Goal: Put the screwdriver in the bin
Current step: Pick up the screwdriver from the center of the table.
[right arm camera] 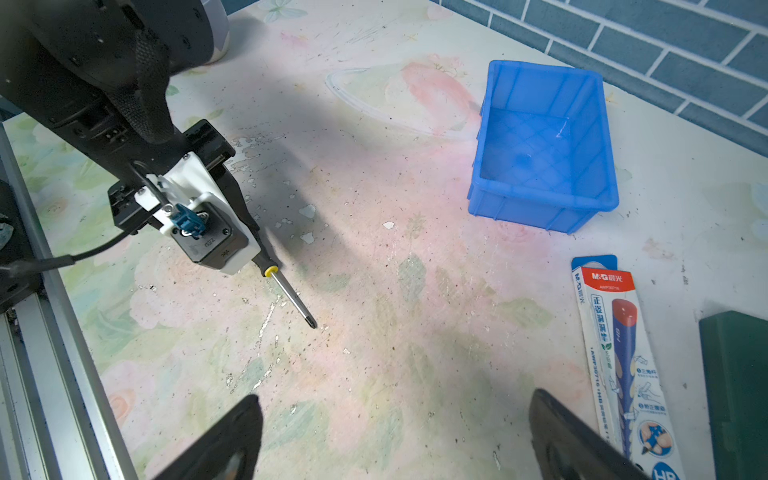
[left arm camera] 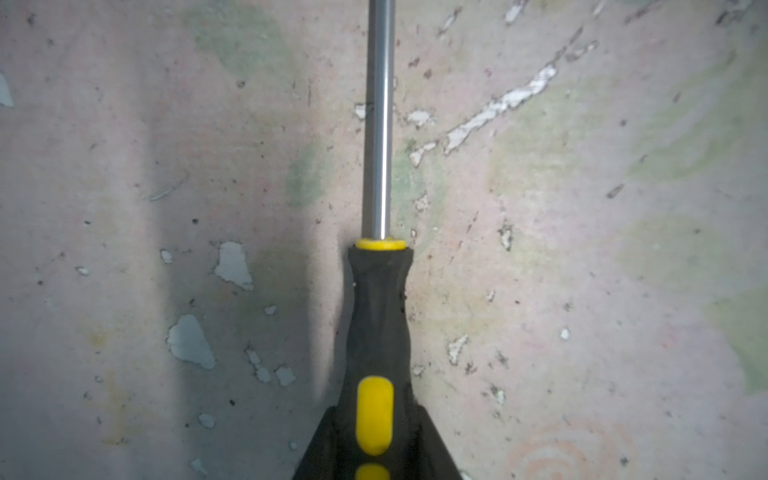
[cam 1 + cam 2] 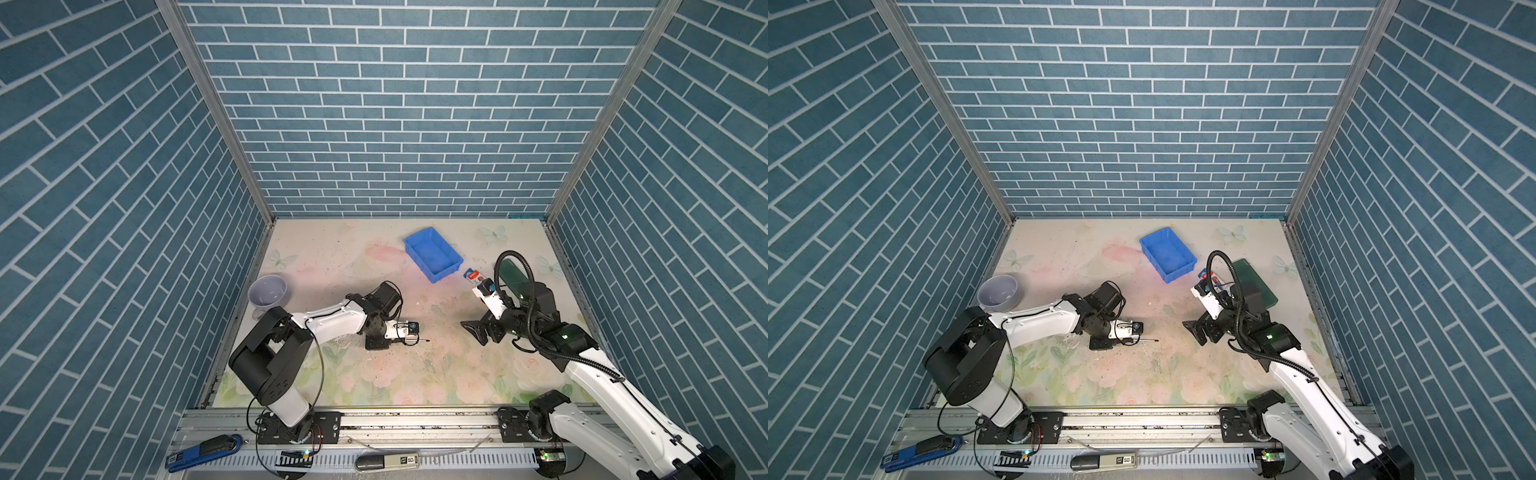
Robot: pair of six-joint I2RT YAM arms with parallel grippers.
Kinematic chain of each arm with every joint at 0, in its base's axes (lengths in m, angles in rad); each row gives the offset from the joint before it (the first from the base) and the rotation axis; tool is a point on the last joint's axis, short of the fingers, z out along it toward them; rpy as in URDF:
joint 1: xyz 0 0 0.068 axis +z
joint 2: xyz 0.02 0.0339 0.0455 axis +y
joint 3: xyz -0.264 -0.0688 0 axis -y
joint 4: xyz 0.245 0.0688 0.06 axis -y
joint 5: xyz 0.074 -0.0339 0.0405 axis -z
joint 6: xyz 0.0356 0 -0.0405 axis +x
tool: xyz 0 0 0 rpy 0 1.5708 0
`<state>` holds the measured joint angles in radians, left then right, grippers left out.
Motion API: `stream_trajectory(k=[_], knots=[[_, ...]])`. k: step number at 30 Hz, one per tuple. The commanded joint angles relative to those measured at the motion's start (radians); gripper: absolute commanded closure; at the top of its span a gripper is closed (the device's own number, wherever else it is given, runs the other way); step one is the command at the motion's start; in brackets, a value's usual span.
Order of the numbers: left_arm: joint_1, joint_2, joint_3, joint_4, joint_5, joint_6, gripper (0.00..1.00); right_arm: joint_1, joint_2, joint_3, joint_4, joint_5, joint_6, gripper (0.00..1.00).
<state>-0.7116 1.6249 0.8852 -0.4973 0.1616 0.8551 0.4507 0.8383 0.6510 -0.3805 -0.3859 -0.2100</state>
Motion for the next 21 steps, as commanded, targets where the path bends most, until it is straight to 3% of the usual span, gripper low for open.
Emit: stream_trajectory(k=[1,10,21], knots=[[-0.009,-0.037,-0.015,0.016,0.024,-0.038,0.96,0.005,-0.024,0.003,0.028,0.004,-0.009,0.01],[-0.003,-0.156,-0.043,0.182,0.033,-0.28,0.99,0.003,-0.03,-0.032,0.27,0.032,0.211,0.01],[-0.003,-0.23,-0.183,0.703,0.04,-0.731,1.0,-0.012,0.007,-0.214,0.869,0.097,0.653,0.01]])
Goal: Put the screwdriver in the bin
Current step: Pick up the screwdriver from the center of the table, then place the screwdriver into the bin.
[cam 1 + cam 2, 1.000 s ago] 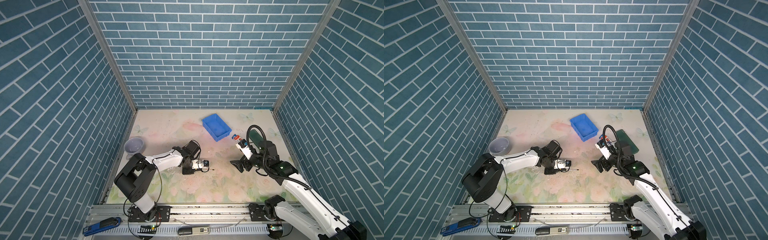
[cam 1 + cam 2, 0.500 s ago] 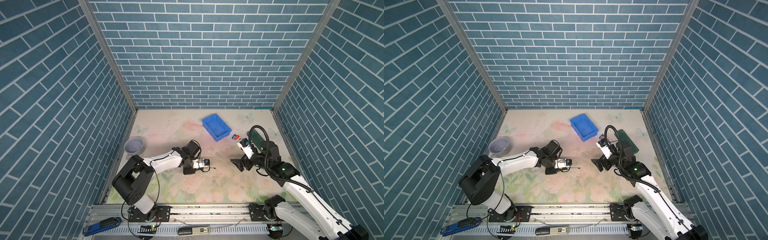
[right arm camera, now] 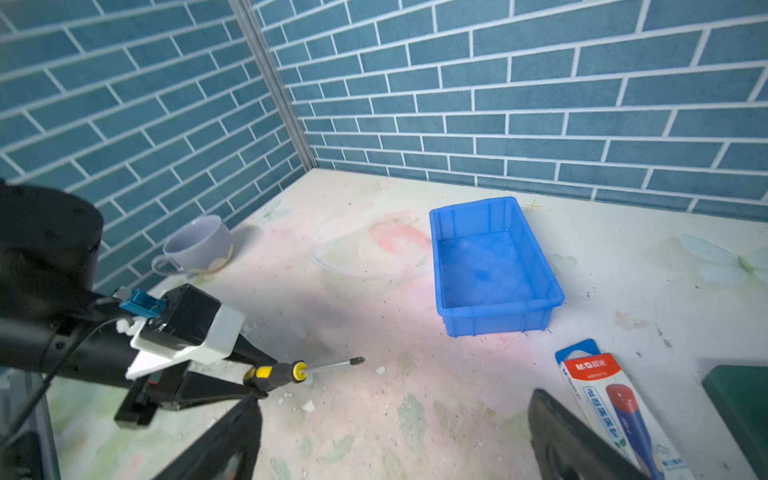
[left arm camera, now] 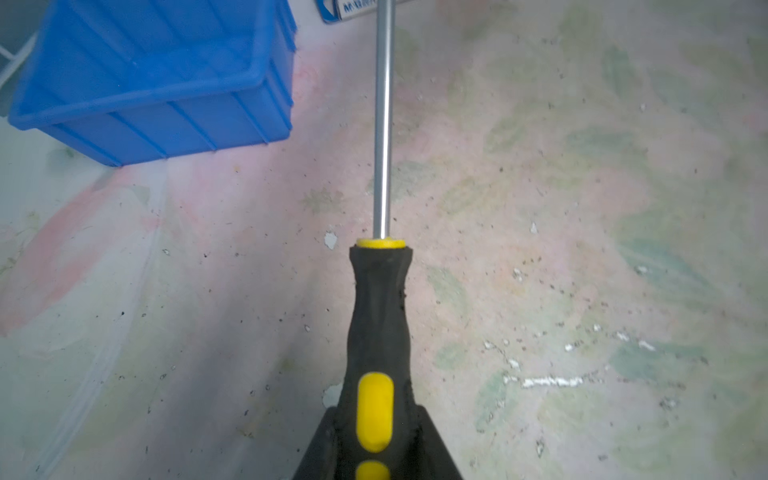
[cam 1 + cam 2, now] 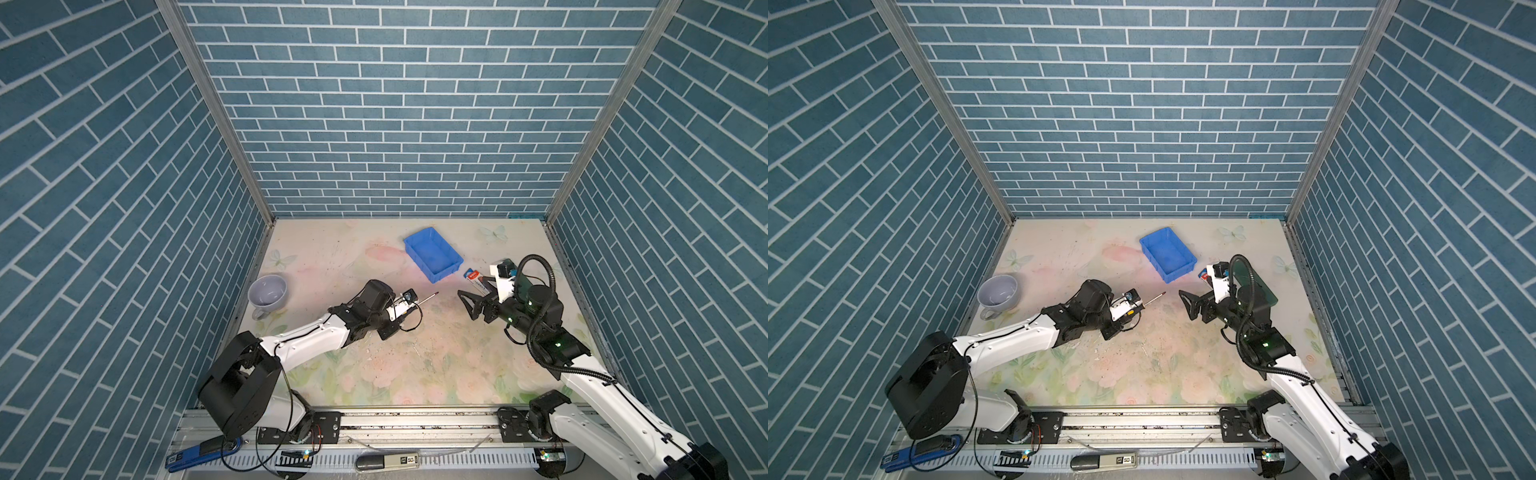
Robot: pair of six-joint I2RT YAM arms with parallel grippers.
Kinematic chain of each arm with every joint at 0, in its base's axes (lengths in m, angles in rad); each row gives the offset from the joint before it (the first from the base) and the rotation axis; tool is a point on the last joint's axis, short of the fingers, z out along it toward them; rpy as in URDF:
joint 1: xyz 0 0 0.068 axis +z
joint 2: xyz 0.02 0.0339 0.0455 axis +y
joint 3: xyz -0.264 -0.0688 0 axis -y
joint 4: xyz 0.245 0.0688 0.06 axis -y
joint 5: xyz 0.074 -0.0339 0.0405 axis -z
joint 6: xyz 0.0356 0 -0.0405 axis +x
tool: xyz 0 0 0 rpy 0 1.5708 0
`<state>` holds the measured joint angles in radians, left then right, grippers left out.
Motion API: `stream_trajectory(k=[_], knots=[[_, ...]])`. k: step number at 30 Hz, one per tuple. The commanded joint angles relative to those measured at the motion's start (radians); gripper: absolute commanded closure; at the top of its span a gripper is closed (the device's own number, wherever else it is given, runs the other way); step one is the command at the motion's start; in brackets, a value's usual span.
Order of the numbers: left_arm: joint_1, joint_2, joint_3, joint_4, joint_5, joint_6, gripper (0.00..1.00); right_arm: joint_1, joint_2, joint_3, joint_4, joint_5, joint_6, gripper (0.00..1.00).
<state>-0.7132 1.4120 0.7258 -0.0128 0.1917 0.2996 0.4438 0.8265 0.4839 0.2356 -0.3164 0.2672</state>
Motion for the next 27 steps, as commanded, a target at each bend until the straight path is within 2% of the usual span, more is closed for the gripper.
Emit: stream_trajectory(k=[1,4,10,11,13,17,27], knots=[[-0.002,-0.013,-0.025,0.262,0.016,-0.211,1.0,-0.005,0.032,-0.056,0.287,0.023,0.195,0.01],[-0.002,0.001,-0.052,0.41,0.05,-0.317,1.0,-0.006,0.095,-0.074,0.395,-0.006,0.246,0.02],[-0.009,0.066,-0.032,0.647,0.154,-0.494,1.0,-0.004,0.227,-0.063,0.549,-0.123,0.306,0.15],[-0.011,0.077,-0.032,0.671,0.167,-0.504,1.0,-0.003,0.242,-0.057,0.559,-0.138,0.308,0.19],[-0.019,0.094,0.0,0.701,0.174,-0.521,1.0,-0.001,0.263,-0.047,0.566,-0.154,0.306,0.32],[-0.037,0.115,0.029,0.726,0.194,-0.529,1.0,0.005,0.309,-0.036,0.608,-0.188,0.304,0.41],[-0.074,0.12,0.044,0.757,0.218,-0.53,1.0,0.05,0.42,0.004,0.711,-0.21,0.321,0.46]])
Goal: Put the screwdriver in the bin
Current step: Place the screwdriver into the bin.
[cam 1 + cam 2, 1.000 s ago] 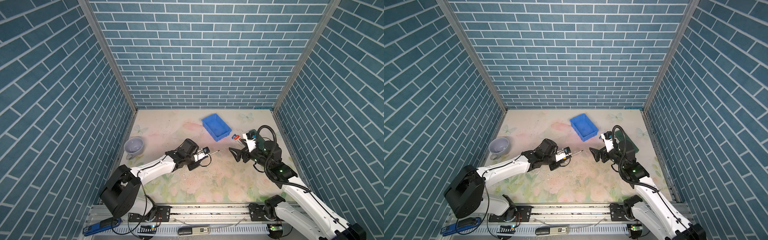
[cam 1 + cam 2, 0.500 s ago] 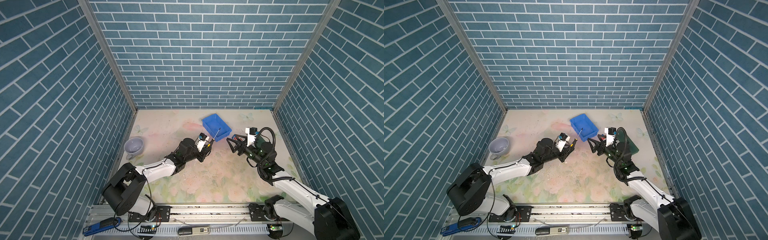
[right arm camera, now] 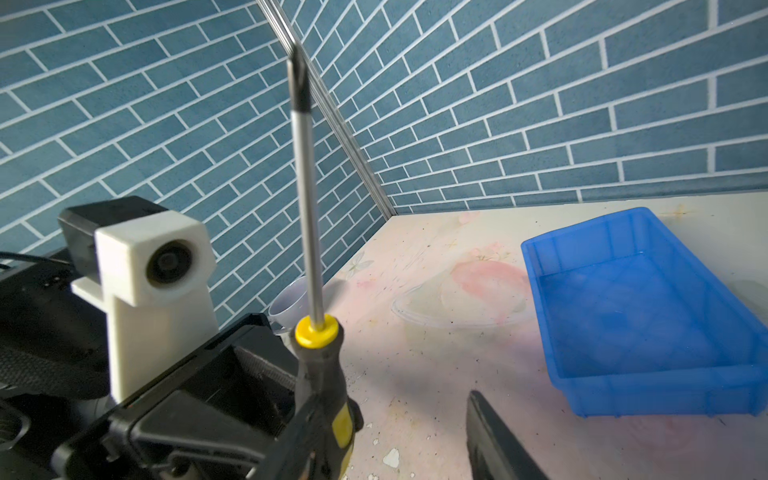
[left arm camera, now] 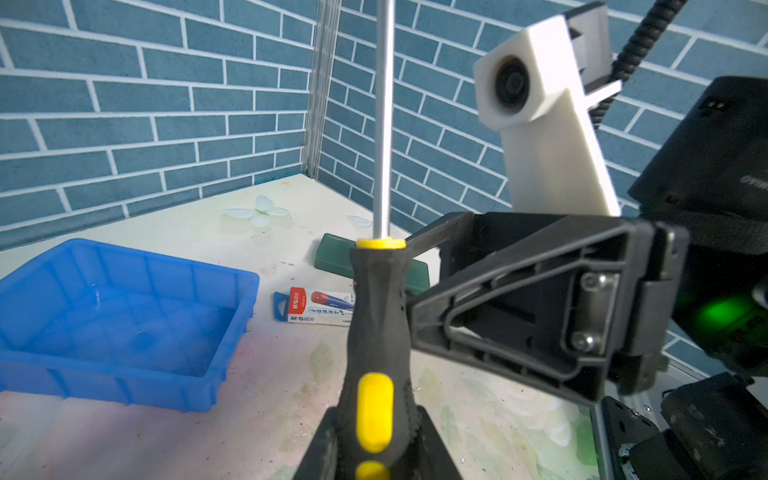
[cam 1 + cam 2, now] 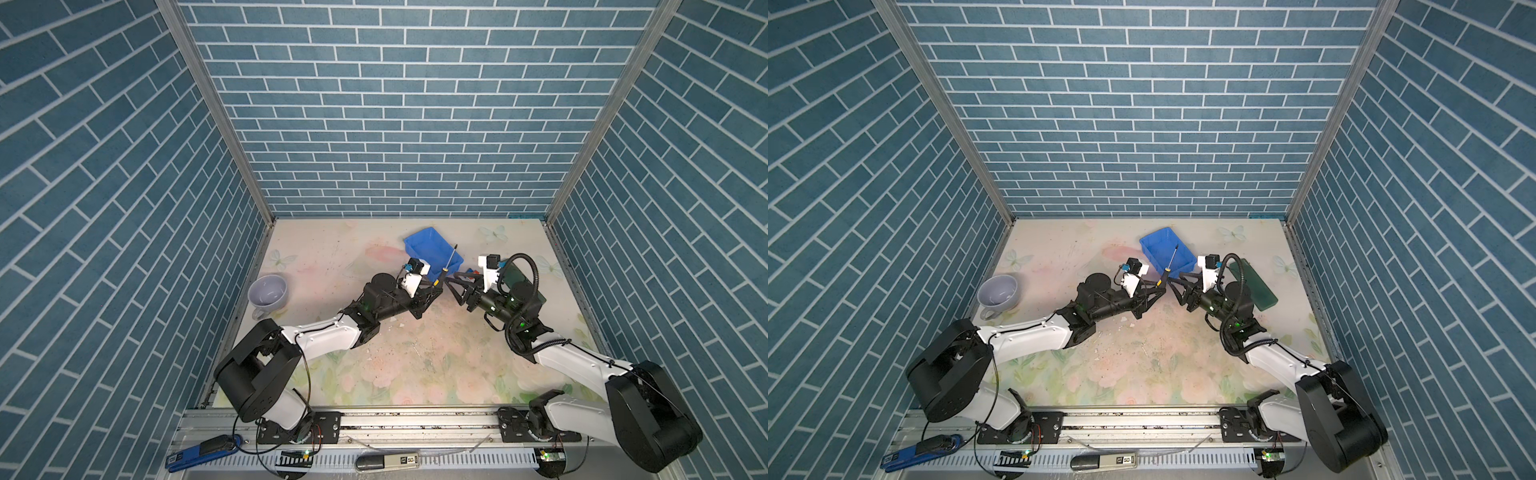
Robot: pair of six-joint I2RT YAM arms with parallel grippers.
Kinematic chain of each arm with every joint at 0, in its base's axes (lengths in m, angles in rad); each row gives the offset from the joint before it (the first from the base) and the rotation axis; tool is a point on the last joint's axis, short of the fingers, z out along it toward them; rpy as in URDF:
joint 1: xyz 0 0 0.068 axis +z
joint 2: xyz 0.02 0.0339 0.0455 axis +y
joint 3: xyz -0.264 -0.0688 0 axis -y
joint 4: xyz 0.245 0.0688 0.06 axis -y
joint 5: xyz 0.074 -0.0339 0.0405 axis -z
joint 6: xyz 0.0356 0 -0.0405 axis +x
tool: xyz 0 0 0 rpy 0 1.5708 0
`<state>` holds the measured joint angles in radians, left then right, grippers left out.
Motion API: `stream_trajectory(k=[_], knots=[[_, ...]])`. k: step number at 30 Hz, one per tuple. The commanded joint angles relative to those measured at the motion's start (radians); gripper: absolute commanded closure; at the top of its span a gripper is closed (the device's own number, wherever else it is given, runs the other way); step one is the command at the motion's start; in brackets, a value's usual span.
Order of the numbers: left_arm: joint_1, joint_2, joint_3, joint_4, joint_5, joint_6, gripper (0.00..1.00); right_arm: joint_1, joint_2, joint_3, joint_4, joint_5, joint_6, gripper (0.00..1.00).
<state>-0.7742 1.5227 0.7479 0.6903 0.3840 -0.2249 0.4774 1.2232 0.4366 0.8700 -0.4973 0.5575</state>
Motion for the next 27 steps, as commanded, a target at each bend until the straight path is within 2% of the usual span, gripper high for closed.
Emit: stream_trajectory(k=[1,7,12,17,21,27], knots=[[-0.013,0.012,0.02,0.058,0.027,-0.006,1.0,0.023,0.036,0.059,0.09,-0.032,0.034,0.47],[-0.02,0.016,0.003,0.088,0.02,-0.021,1.0,0.053,0.089,0.086,0.149,-0.039,0.055,0.5],[-0.02,0.009,-0.018,0.123,-0.006,-0.05,1.0,0.056,0.06,0.041,0.176,0.012,0.07,0.48],[-0.019,0.008,-0.028,0.14,-0.01,-0.07,1.0,0.056,-0.025,0.0,0.097,0.065,0.022,0.46],[-0.019,0.019,-0.024,0.128,0.0,-0.071,1.0,0.061,-0.093,0.04,-0.083,0.037,-0.068,0.47],[-0.019,0.028,-0.024,0.156,0.044,-0.058,1.0,0.066,-0.048,0.108,-0.127,0.022,-0.091,0.53]])
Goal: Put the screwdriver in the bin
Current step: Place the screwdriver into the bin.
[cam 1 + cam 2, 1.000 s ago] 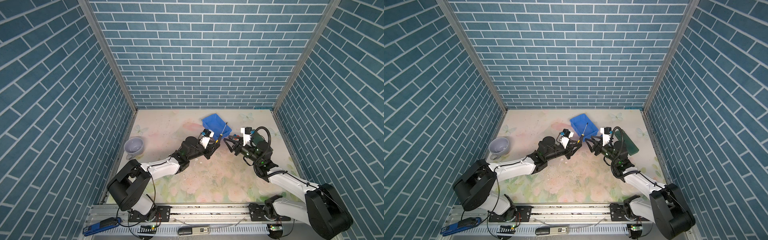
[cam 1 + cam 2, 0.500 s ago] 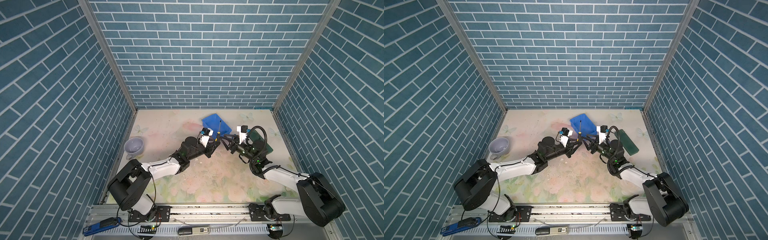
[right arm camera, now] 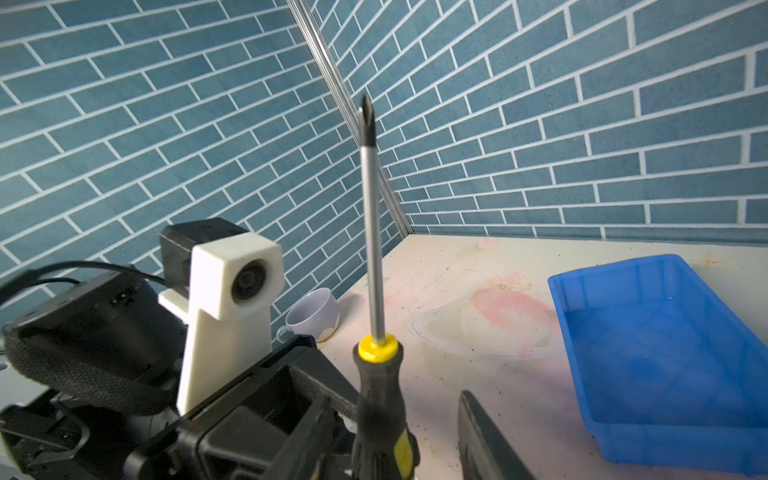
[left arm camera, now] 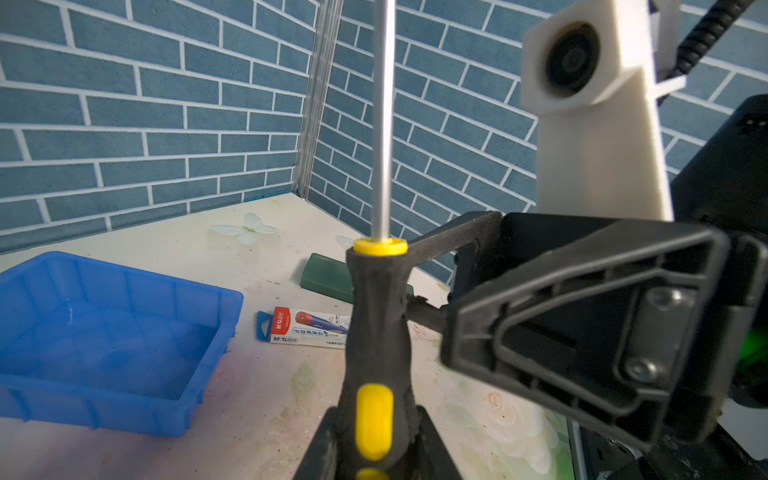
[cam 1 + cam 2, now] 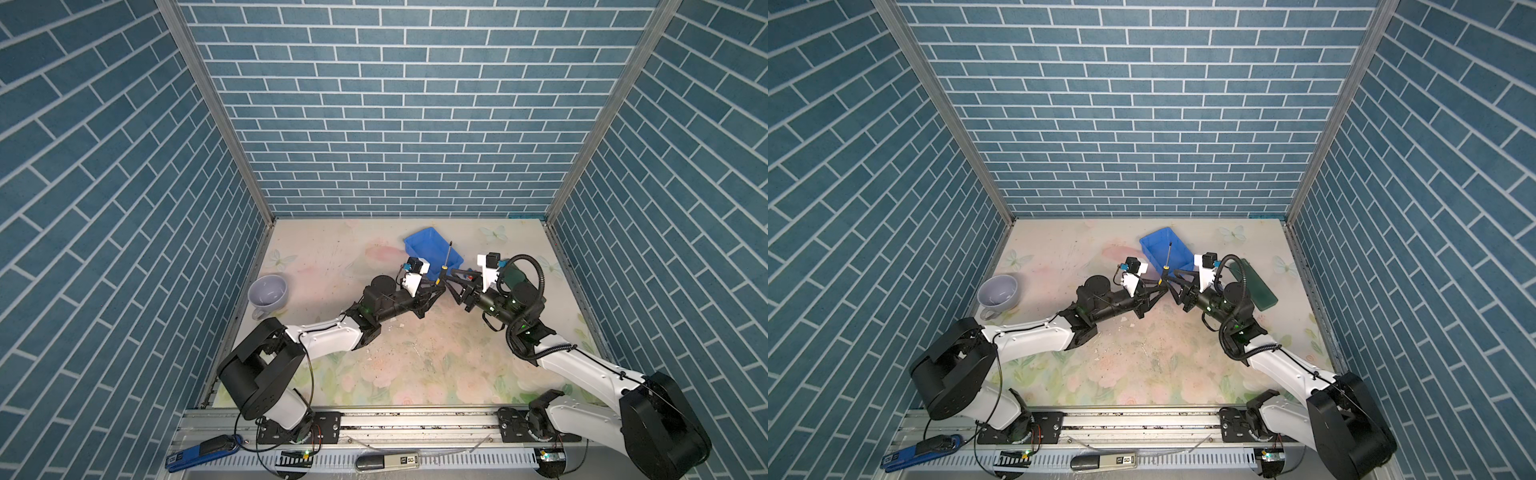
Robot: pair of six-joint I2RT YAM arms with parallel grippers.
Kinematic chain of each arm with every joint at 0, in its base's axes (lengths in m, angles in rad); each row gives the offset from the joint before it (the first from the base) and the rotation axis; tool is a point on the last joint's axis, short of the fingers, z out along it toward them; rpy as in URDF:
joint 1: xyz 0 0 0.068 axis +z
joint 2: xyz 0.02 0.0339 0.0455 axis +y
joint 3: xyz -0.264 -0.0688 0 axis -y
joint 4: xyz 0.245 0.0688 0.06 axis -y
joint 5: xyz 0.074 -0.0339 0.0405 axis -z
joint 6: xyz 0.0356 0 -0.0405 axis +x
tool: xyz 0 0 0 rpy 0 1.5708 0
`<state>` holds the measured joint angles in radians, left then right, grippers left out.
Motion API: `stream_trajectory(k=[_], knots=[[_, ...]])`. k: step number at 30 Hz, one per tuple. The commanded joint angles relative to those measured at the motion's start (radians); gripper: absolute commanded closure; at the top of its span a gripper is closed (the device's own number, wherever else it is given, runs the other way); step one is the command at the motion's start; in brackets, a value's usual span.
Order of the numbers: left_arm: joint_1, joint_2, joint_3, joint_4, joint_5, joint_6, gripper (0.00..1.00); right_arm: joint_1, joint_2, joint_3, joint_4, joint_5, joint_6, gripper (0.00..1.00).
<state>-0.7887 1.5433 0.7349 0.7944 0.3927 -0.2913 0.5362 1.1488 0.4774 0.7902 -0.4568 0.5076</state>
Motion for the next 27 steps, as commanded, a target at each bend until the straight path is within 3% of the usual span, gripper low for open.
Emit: stream_trajectory(k=[1,8,14,17,24,27], knots=[[-0.004,0.006,-0.011,0.052,0.041,0.013,1.0,0.007,0.038,0.076,-0.041,-0.02,-0.039,0.54],[-0.004,-0.012,-0.023,0.025,0.046,0.04,1.0,0.008,0.089,0.104,0.008,-0.042,-0.001,0.7],[-0.004,-0.012,-0.033,0.036,0.045,0.039,1.0,0.008,0.103,0.111,0.037,-0.046,0.029,1.0],[-0.004,-0.017,-0.034,0.047,0.037,0.038,0.84,0.007,0.104,0.115,0.029,-0.045,0.026,1.0],[0.0,-0.073,-0.127,0.078,-0.012,0.044,0.25,0.006,0.088,0.136,-0.077,0.043,-0.022,1.0],[0.009,-0.134,-0.174,0.019,-0.036,0.067,0.15,0.004,0.087,0.195,-0.253,0.117,-0.104,1.0]])
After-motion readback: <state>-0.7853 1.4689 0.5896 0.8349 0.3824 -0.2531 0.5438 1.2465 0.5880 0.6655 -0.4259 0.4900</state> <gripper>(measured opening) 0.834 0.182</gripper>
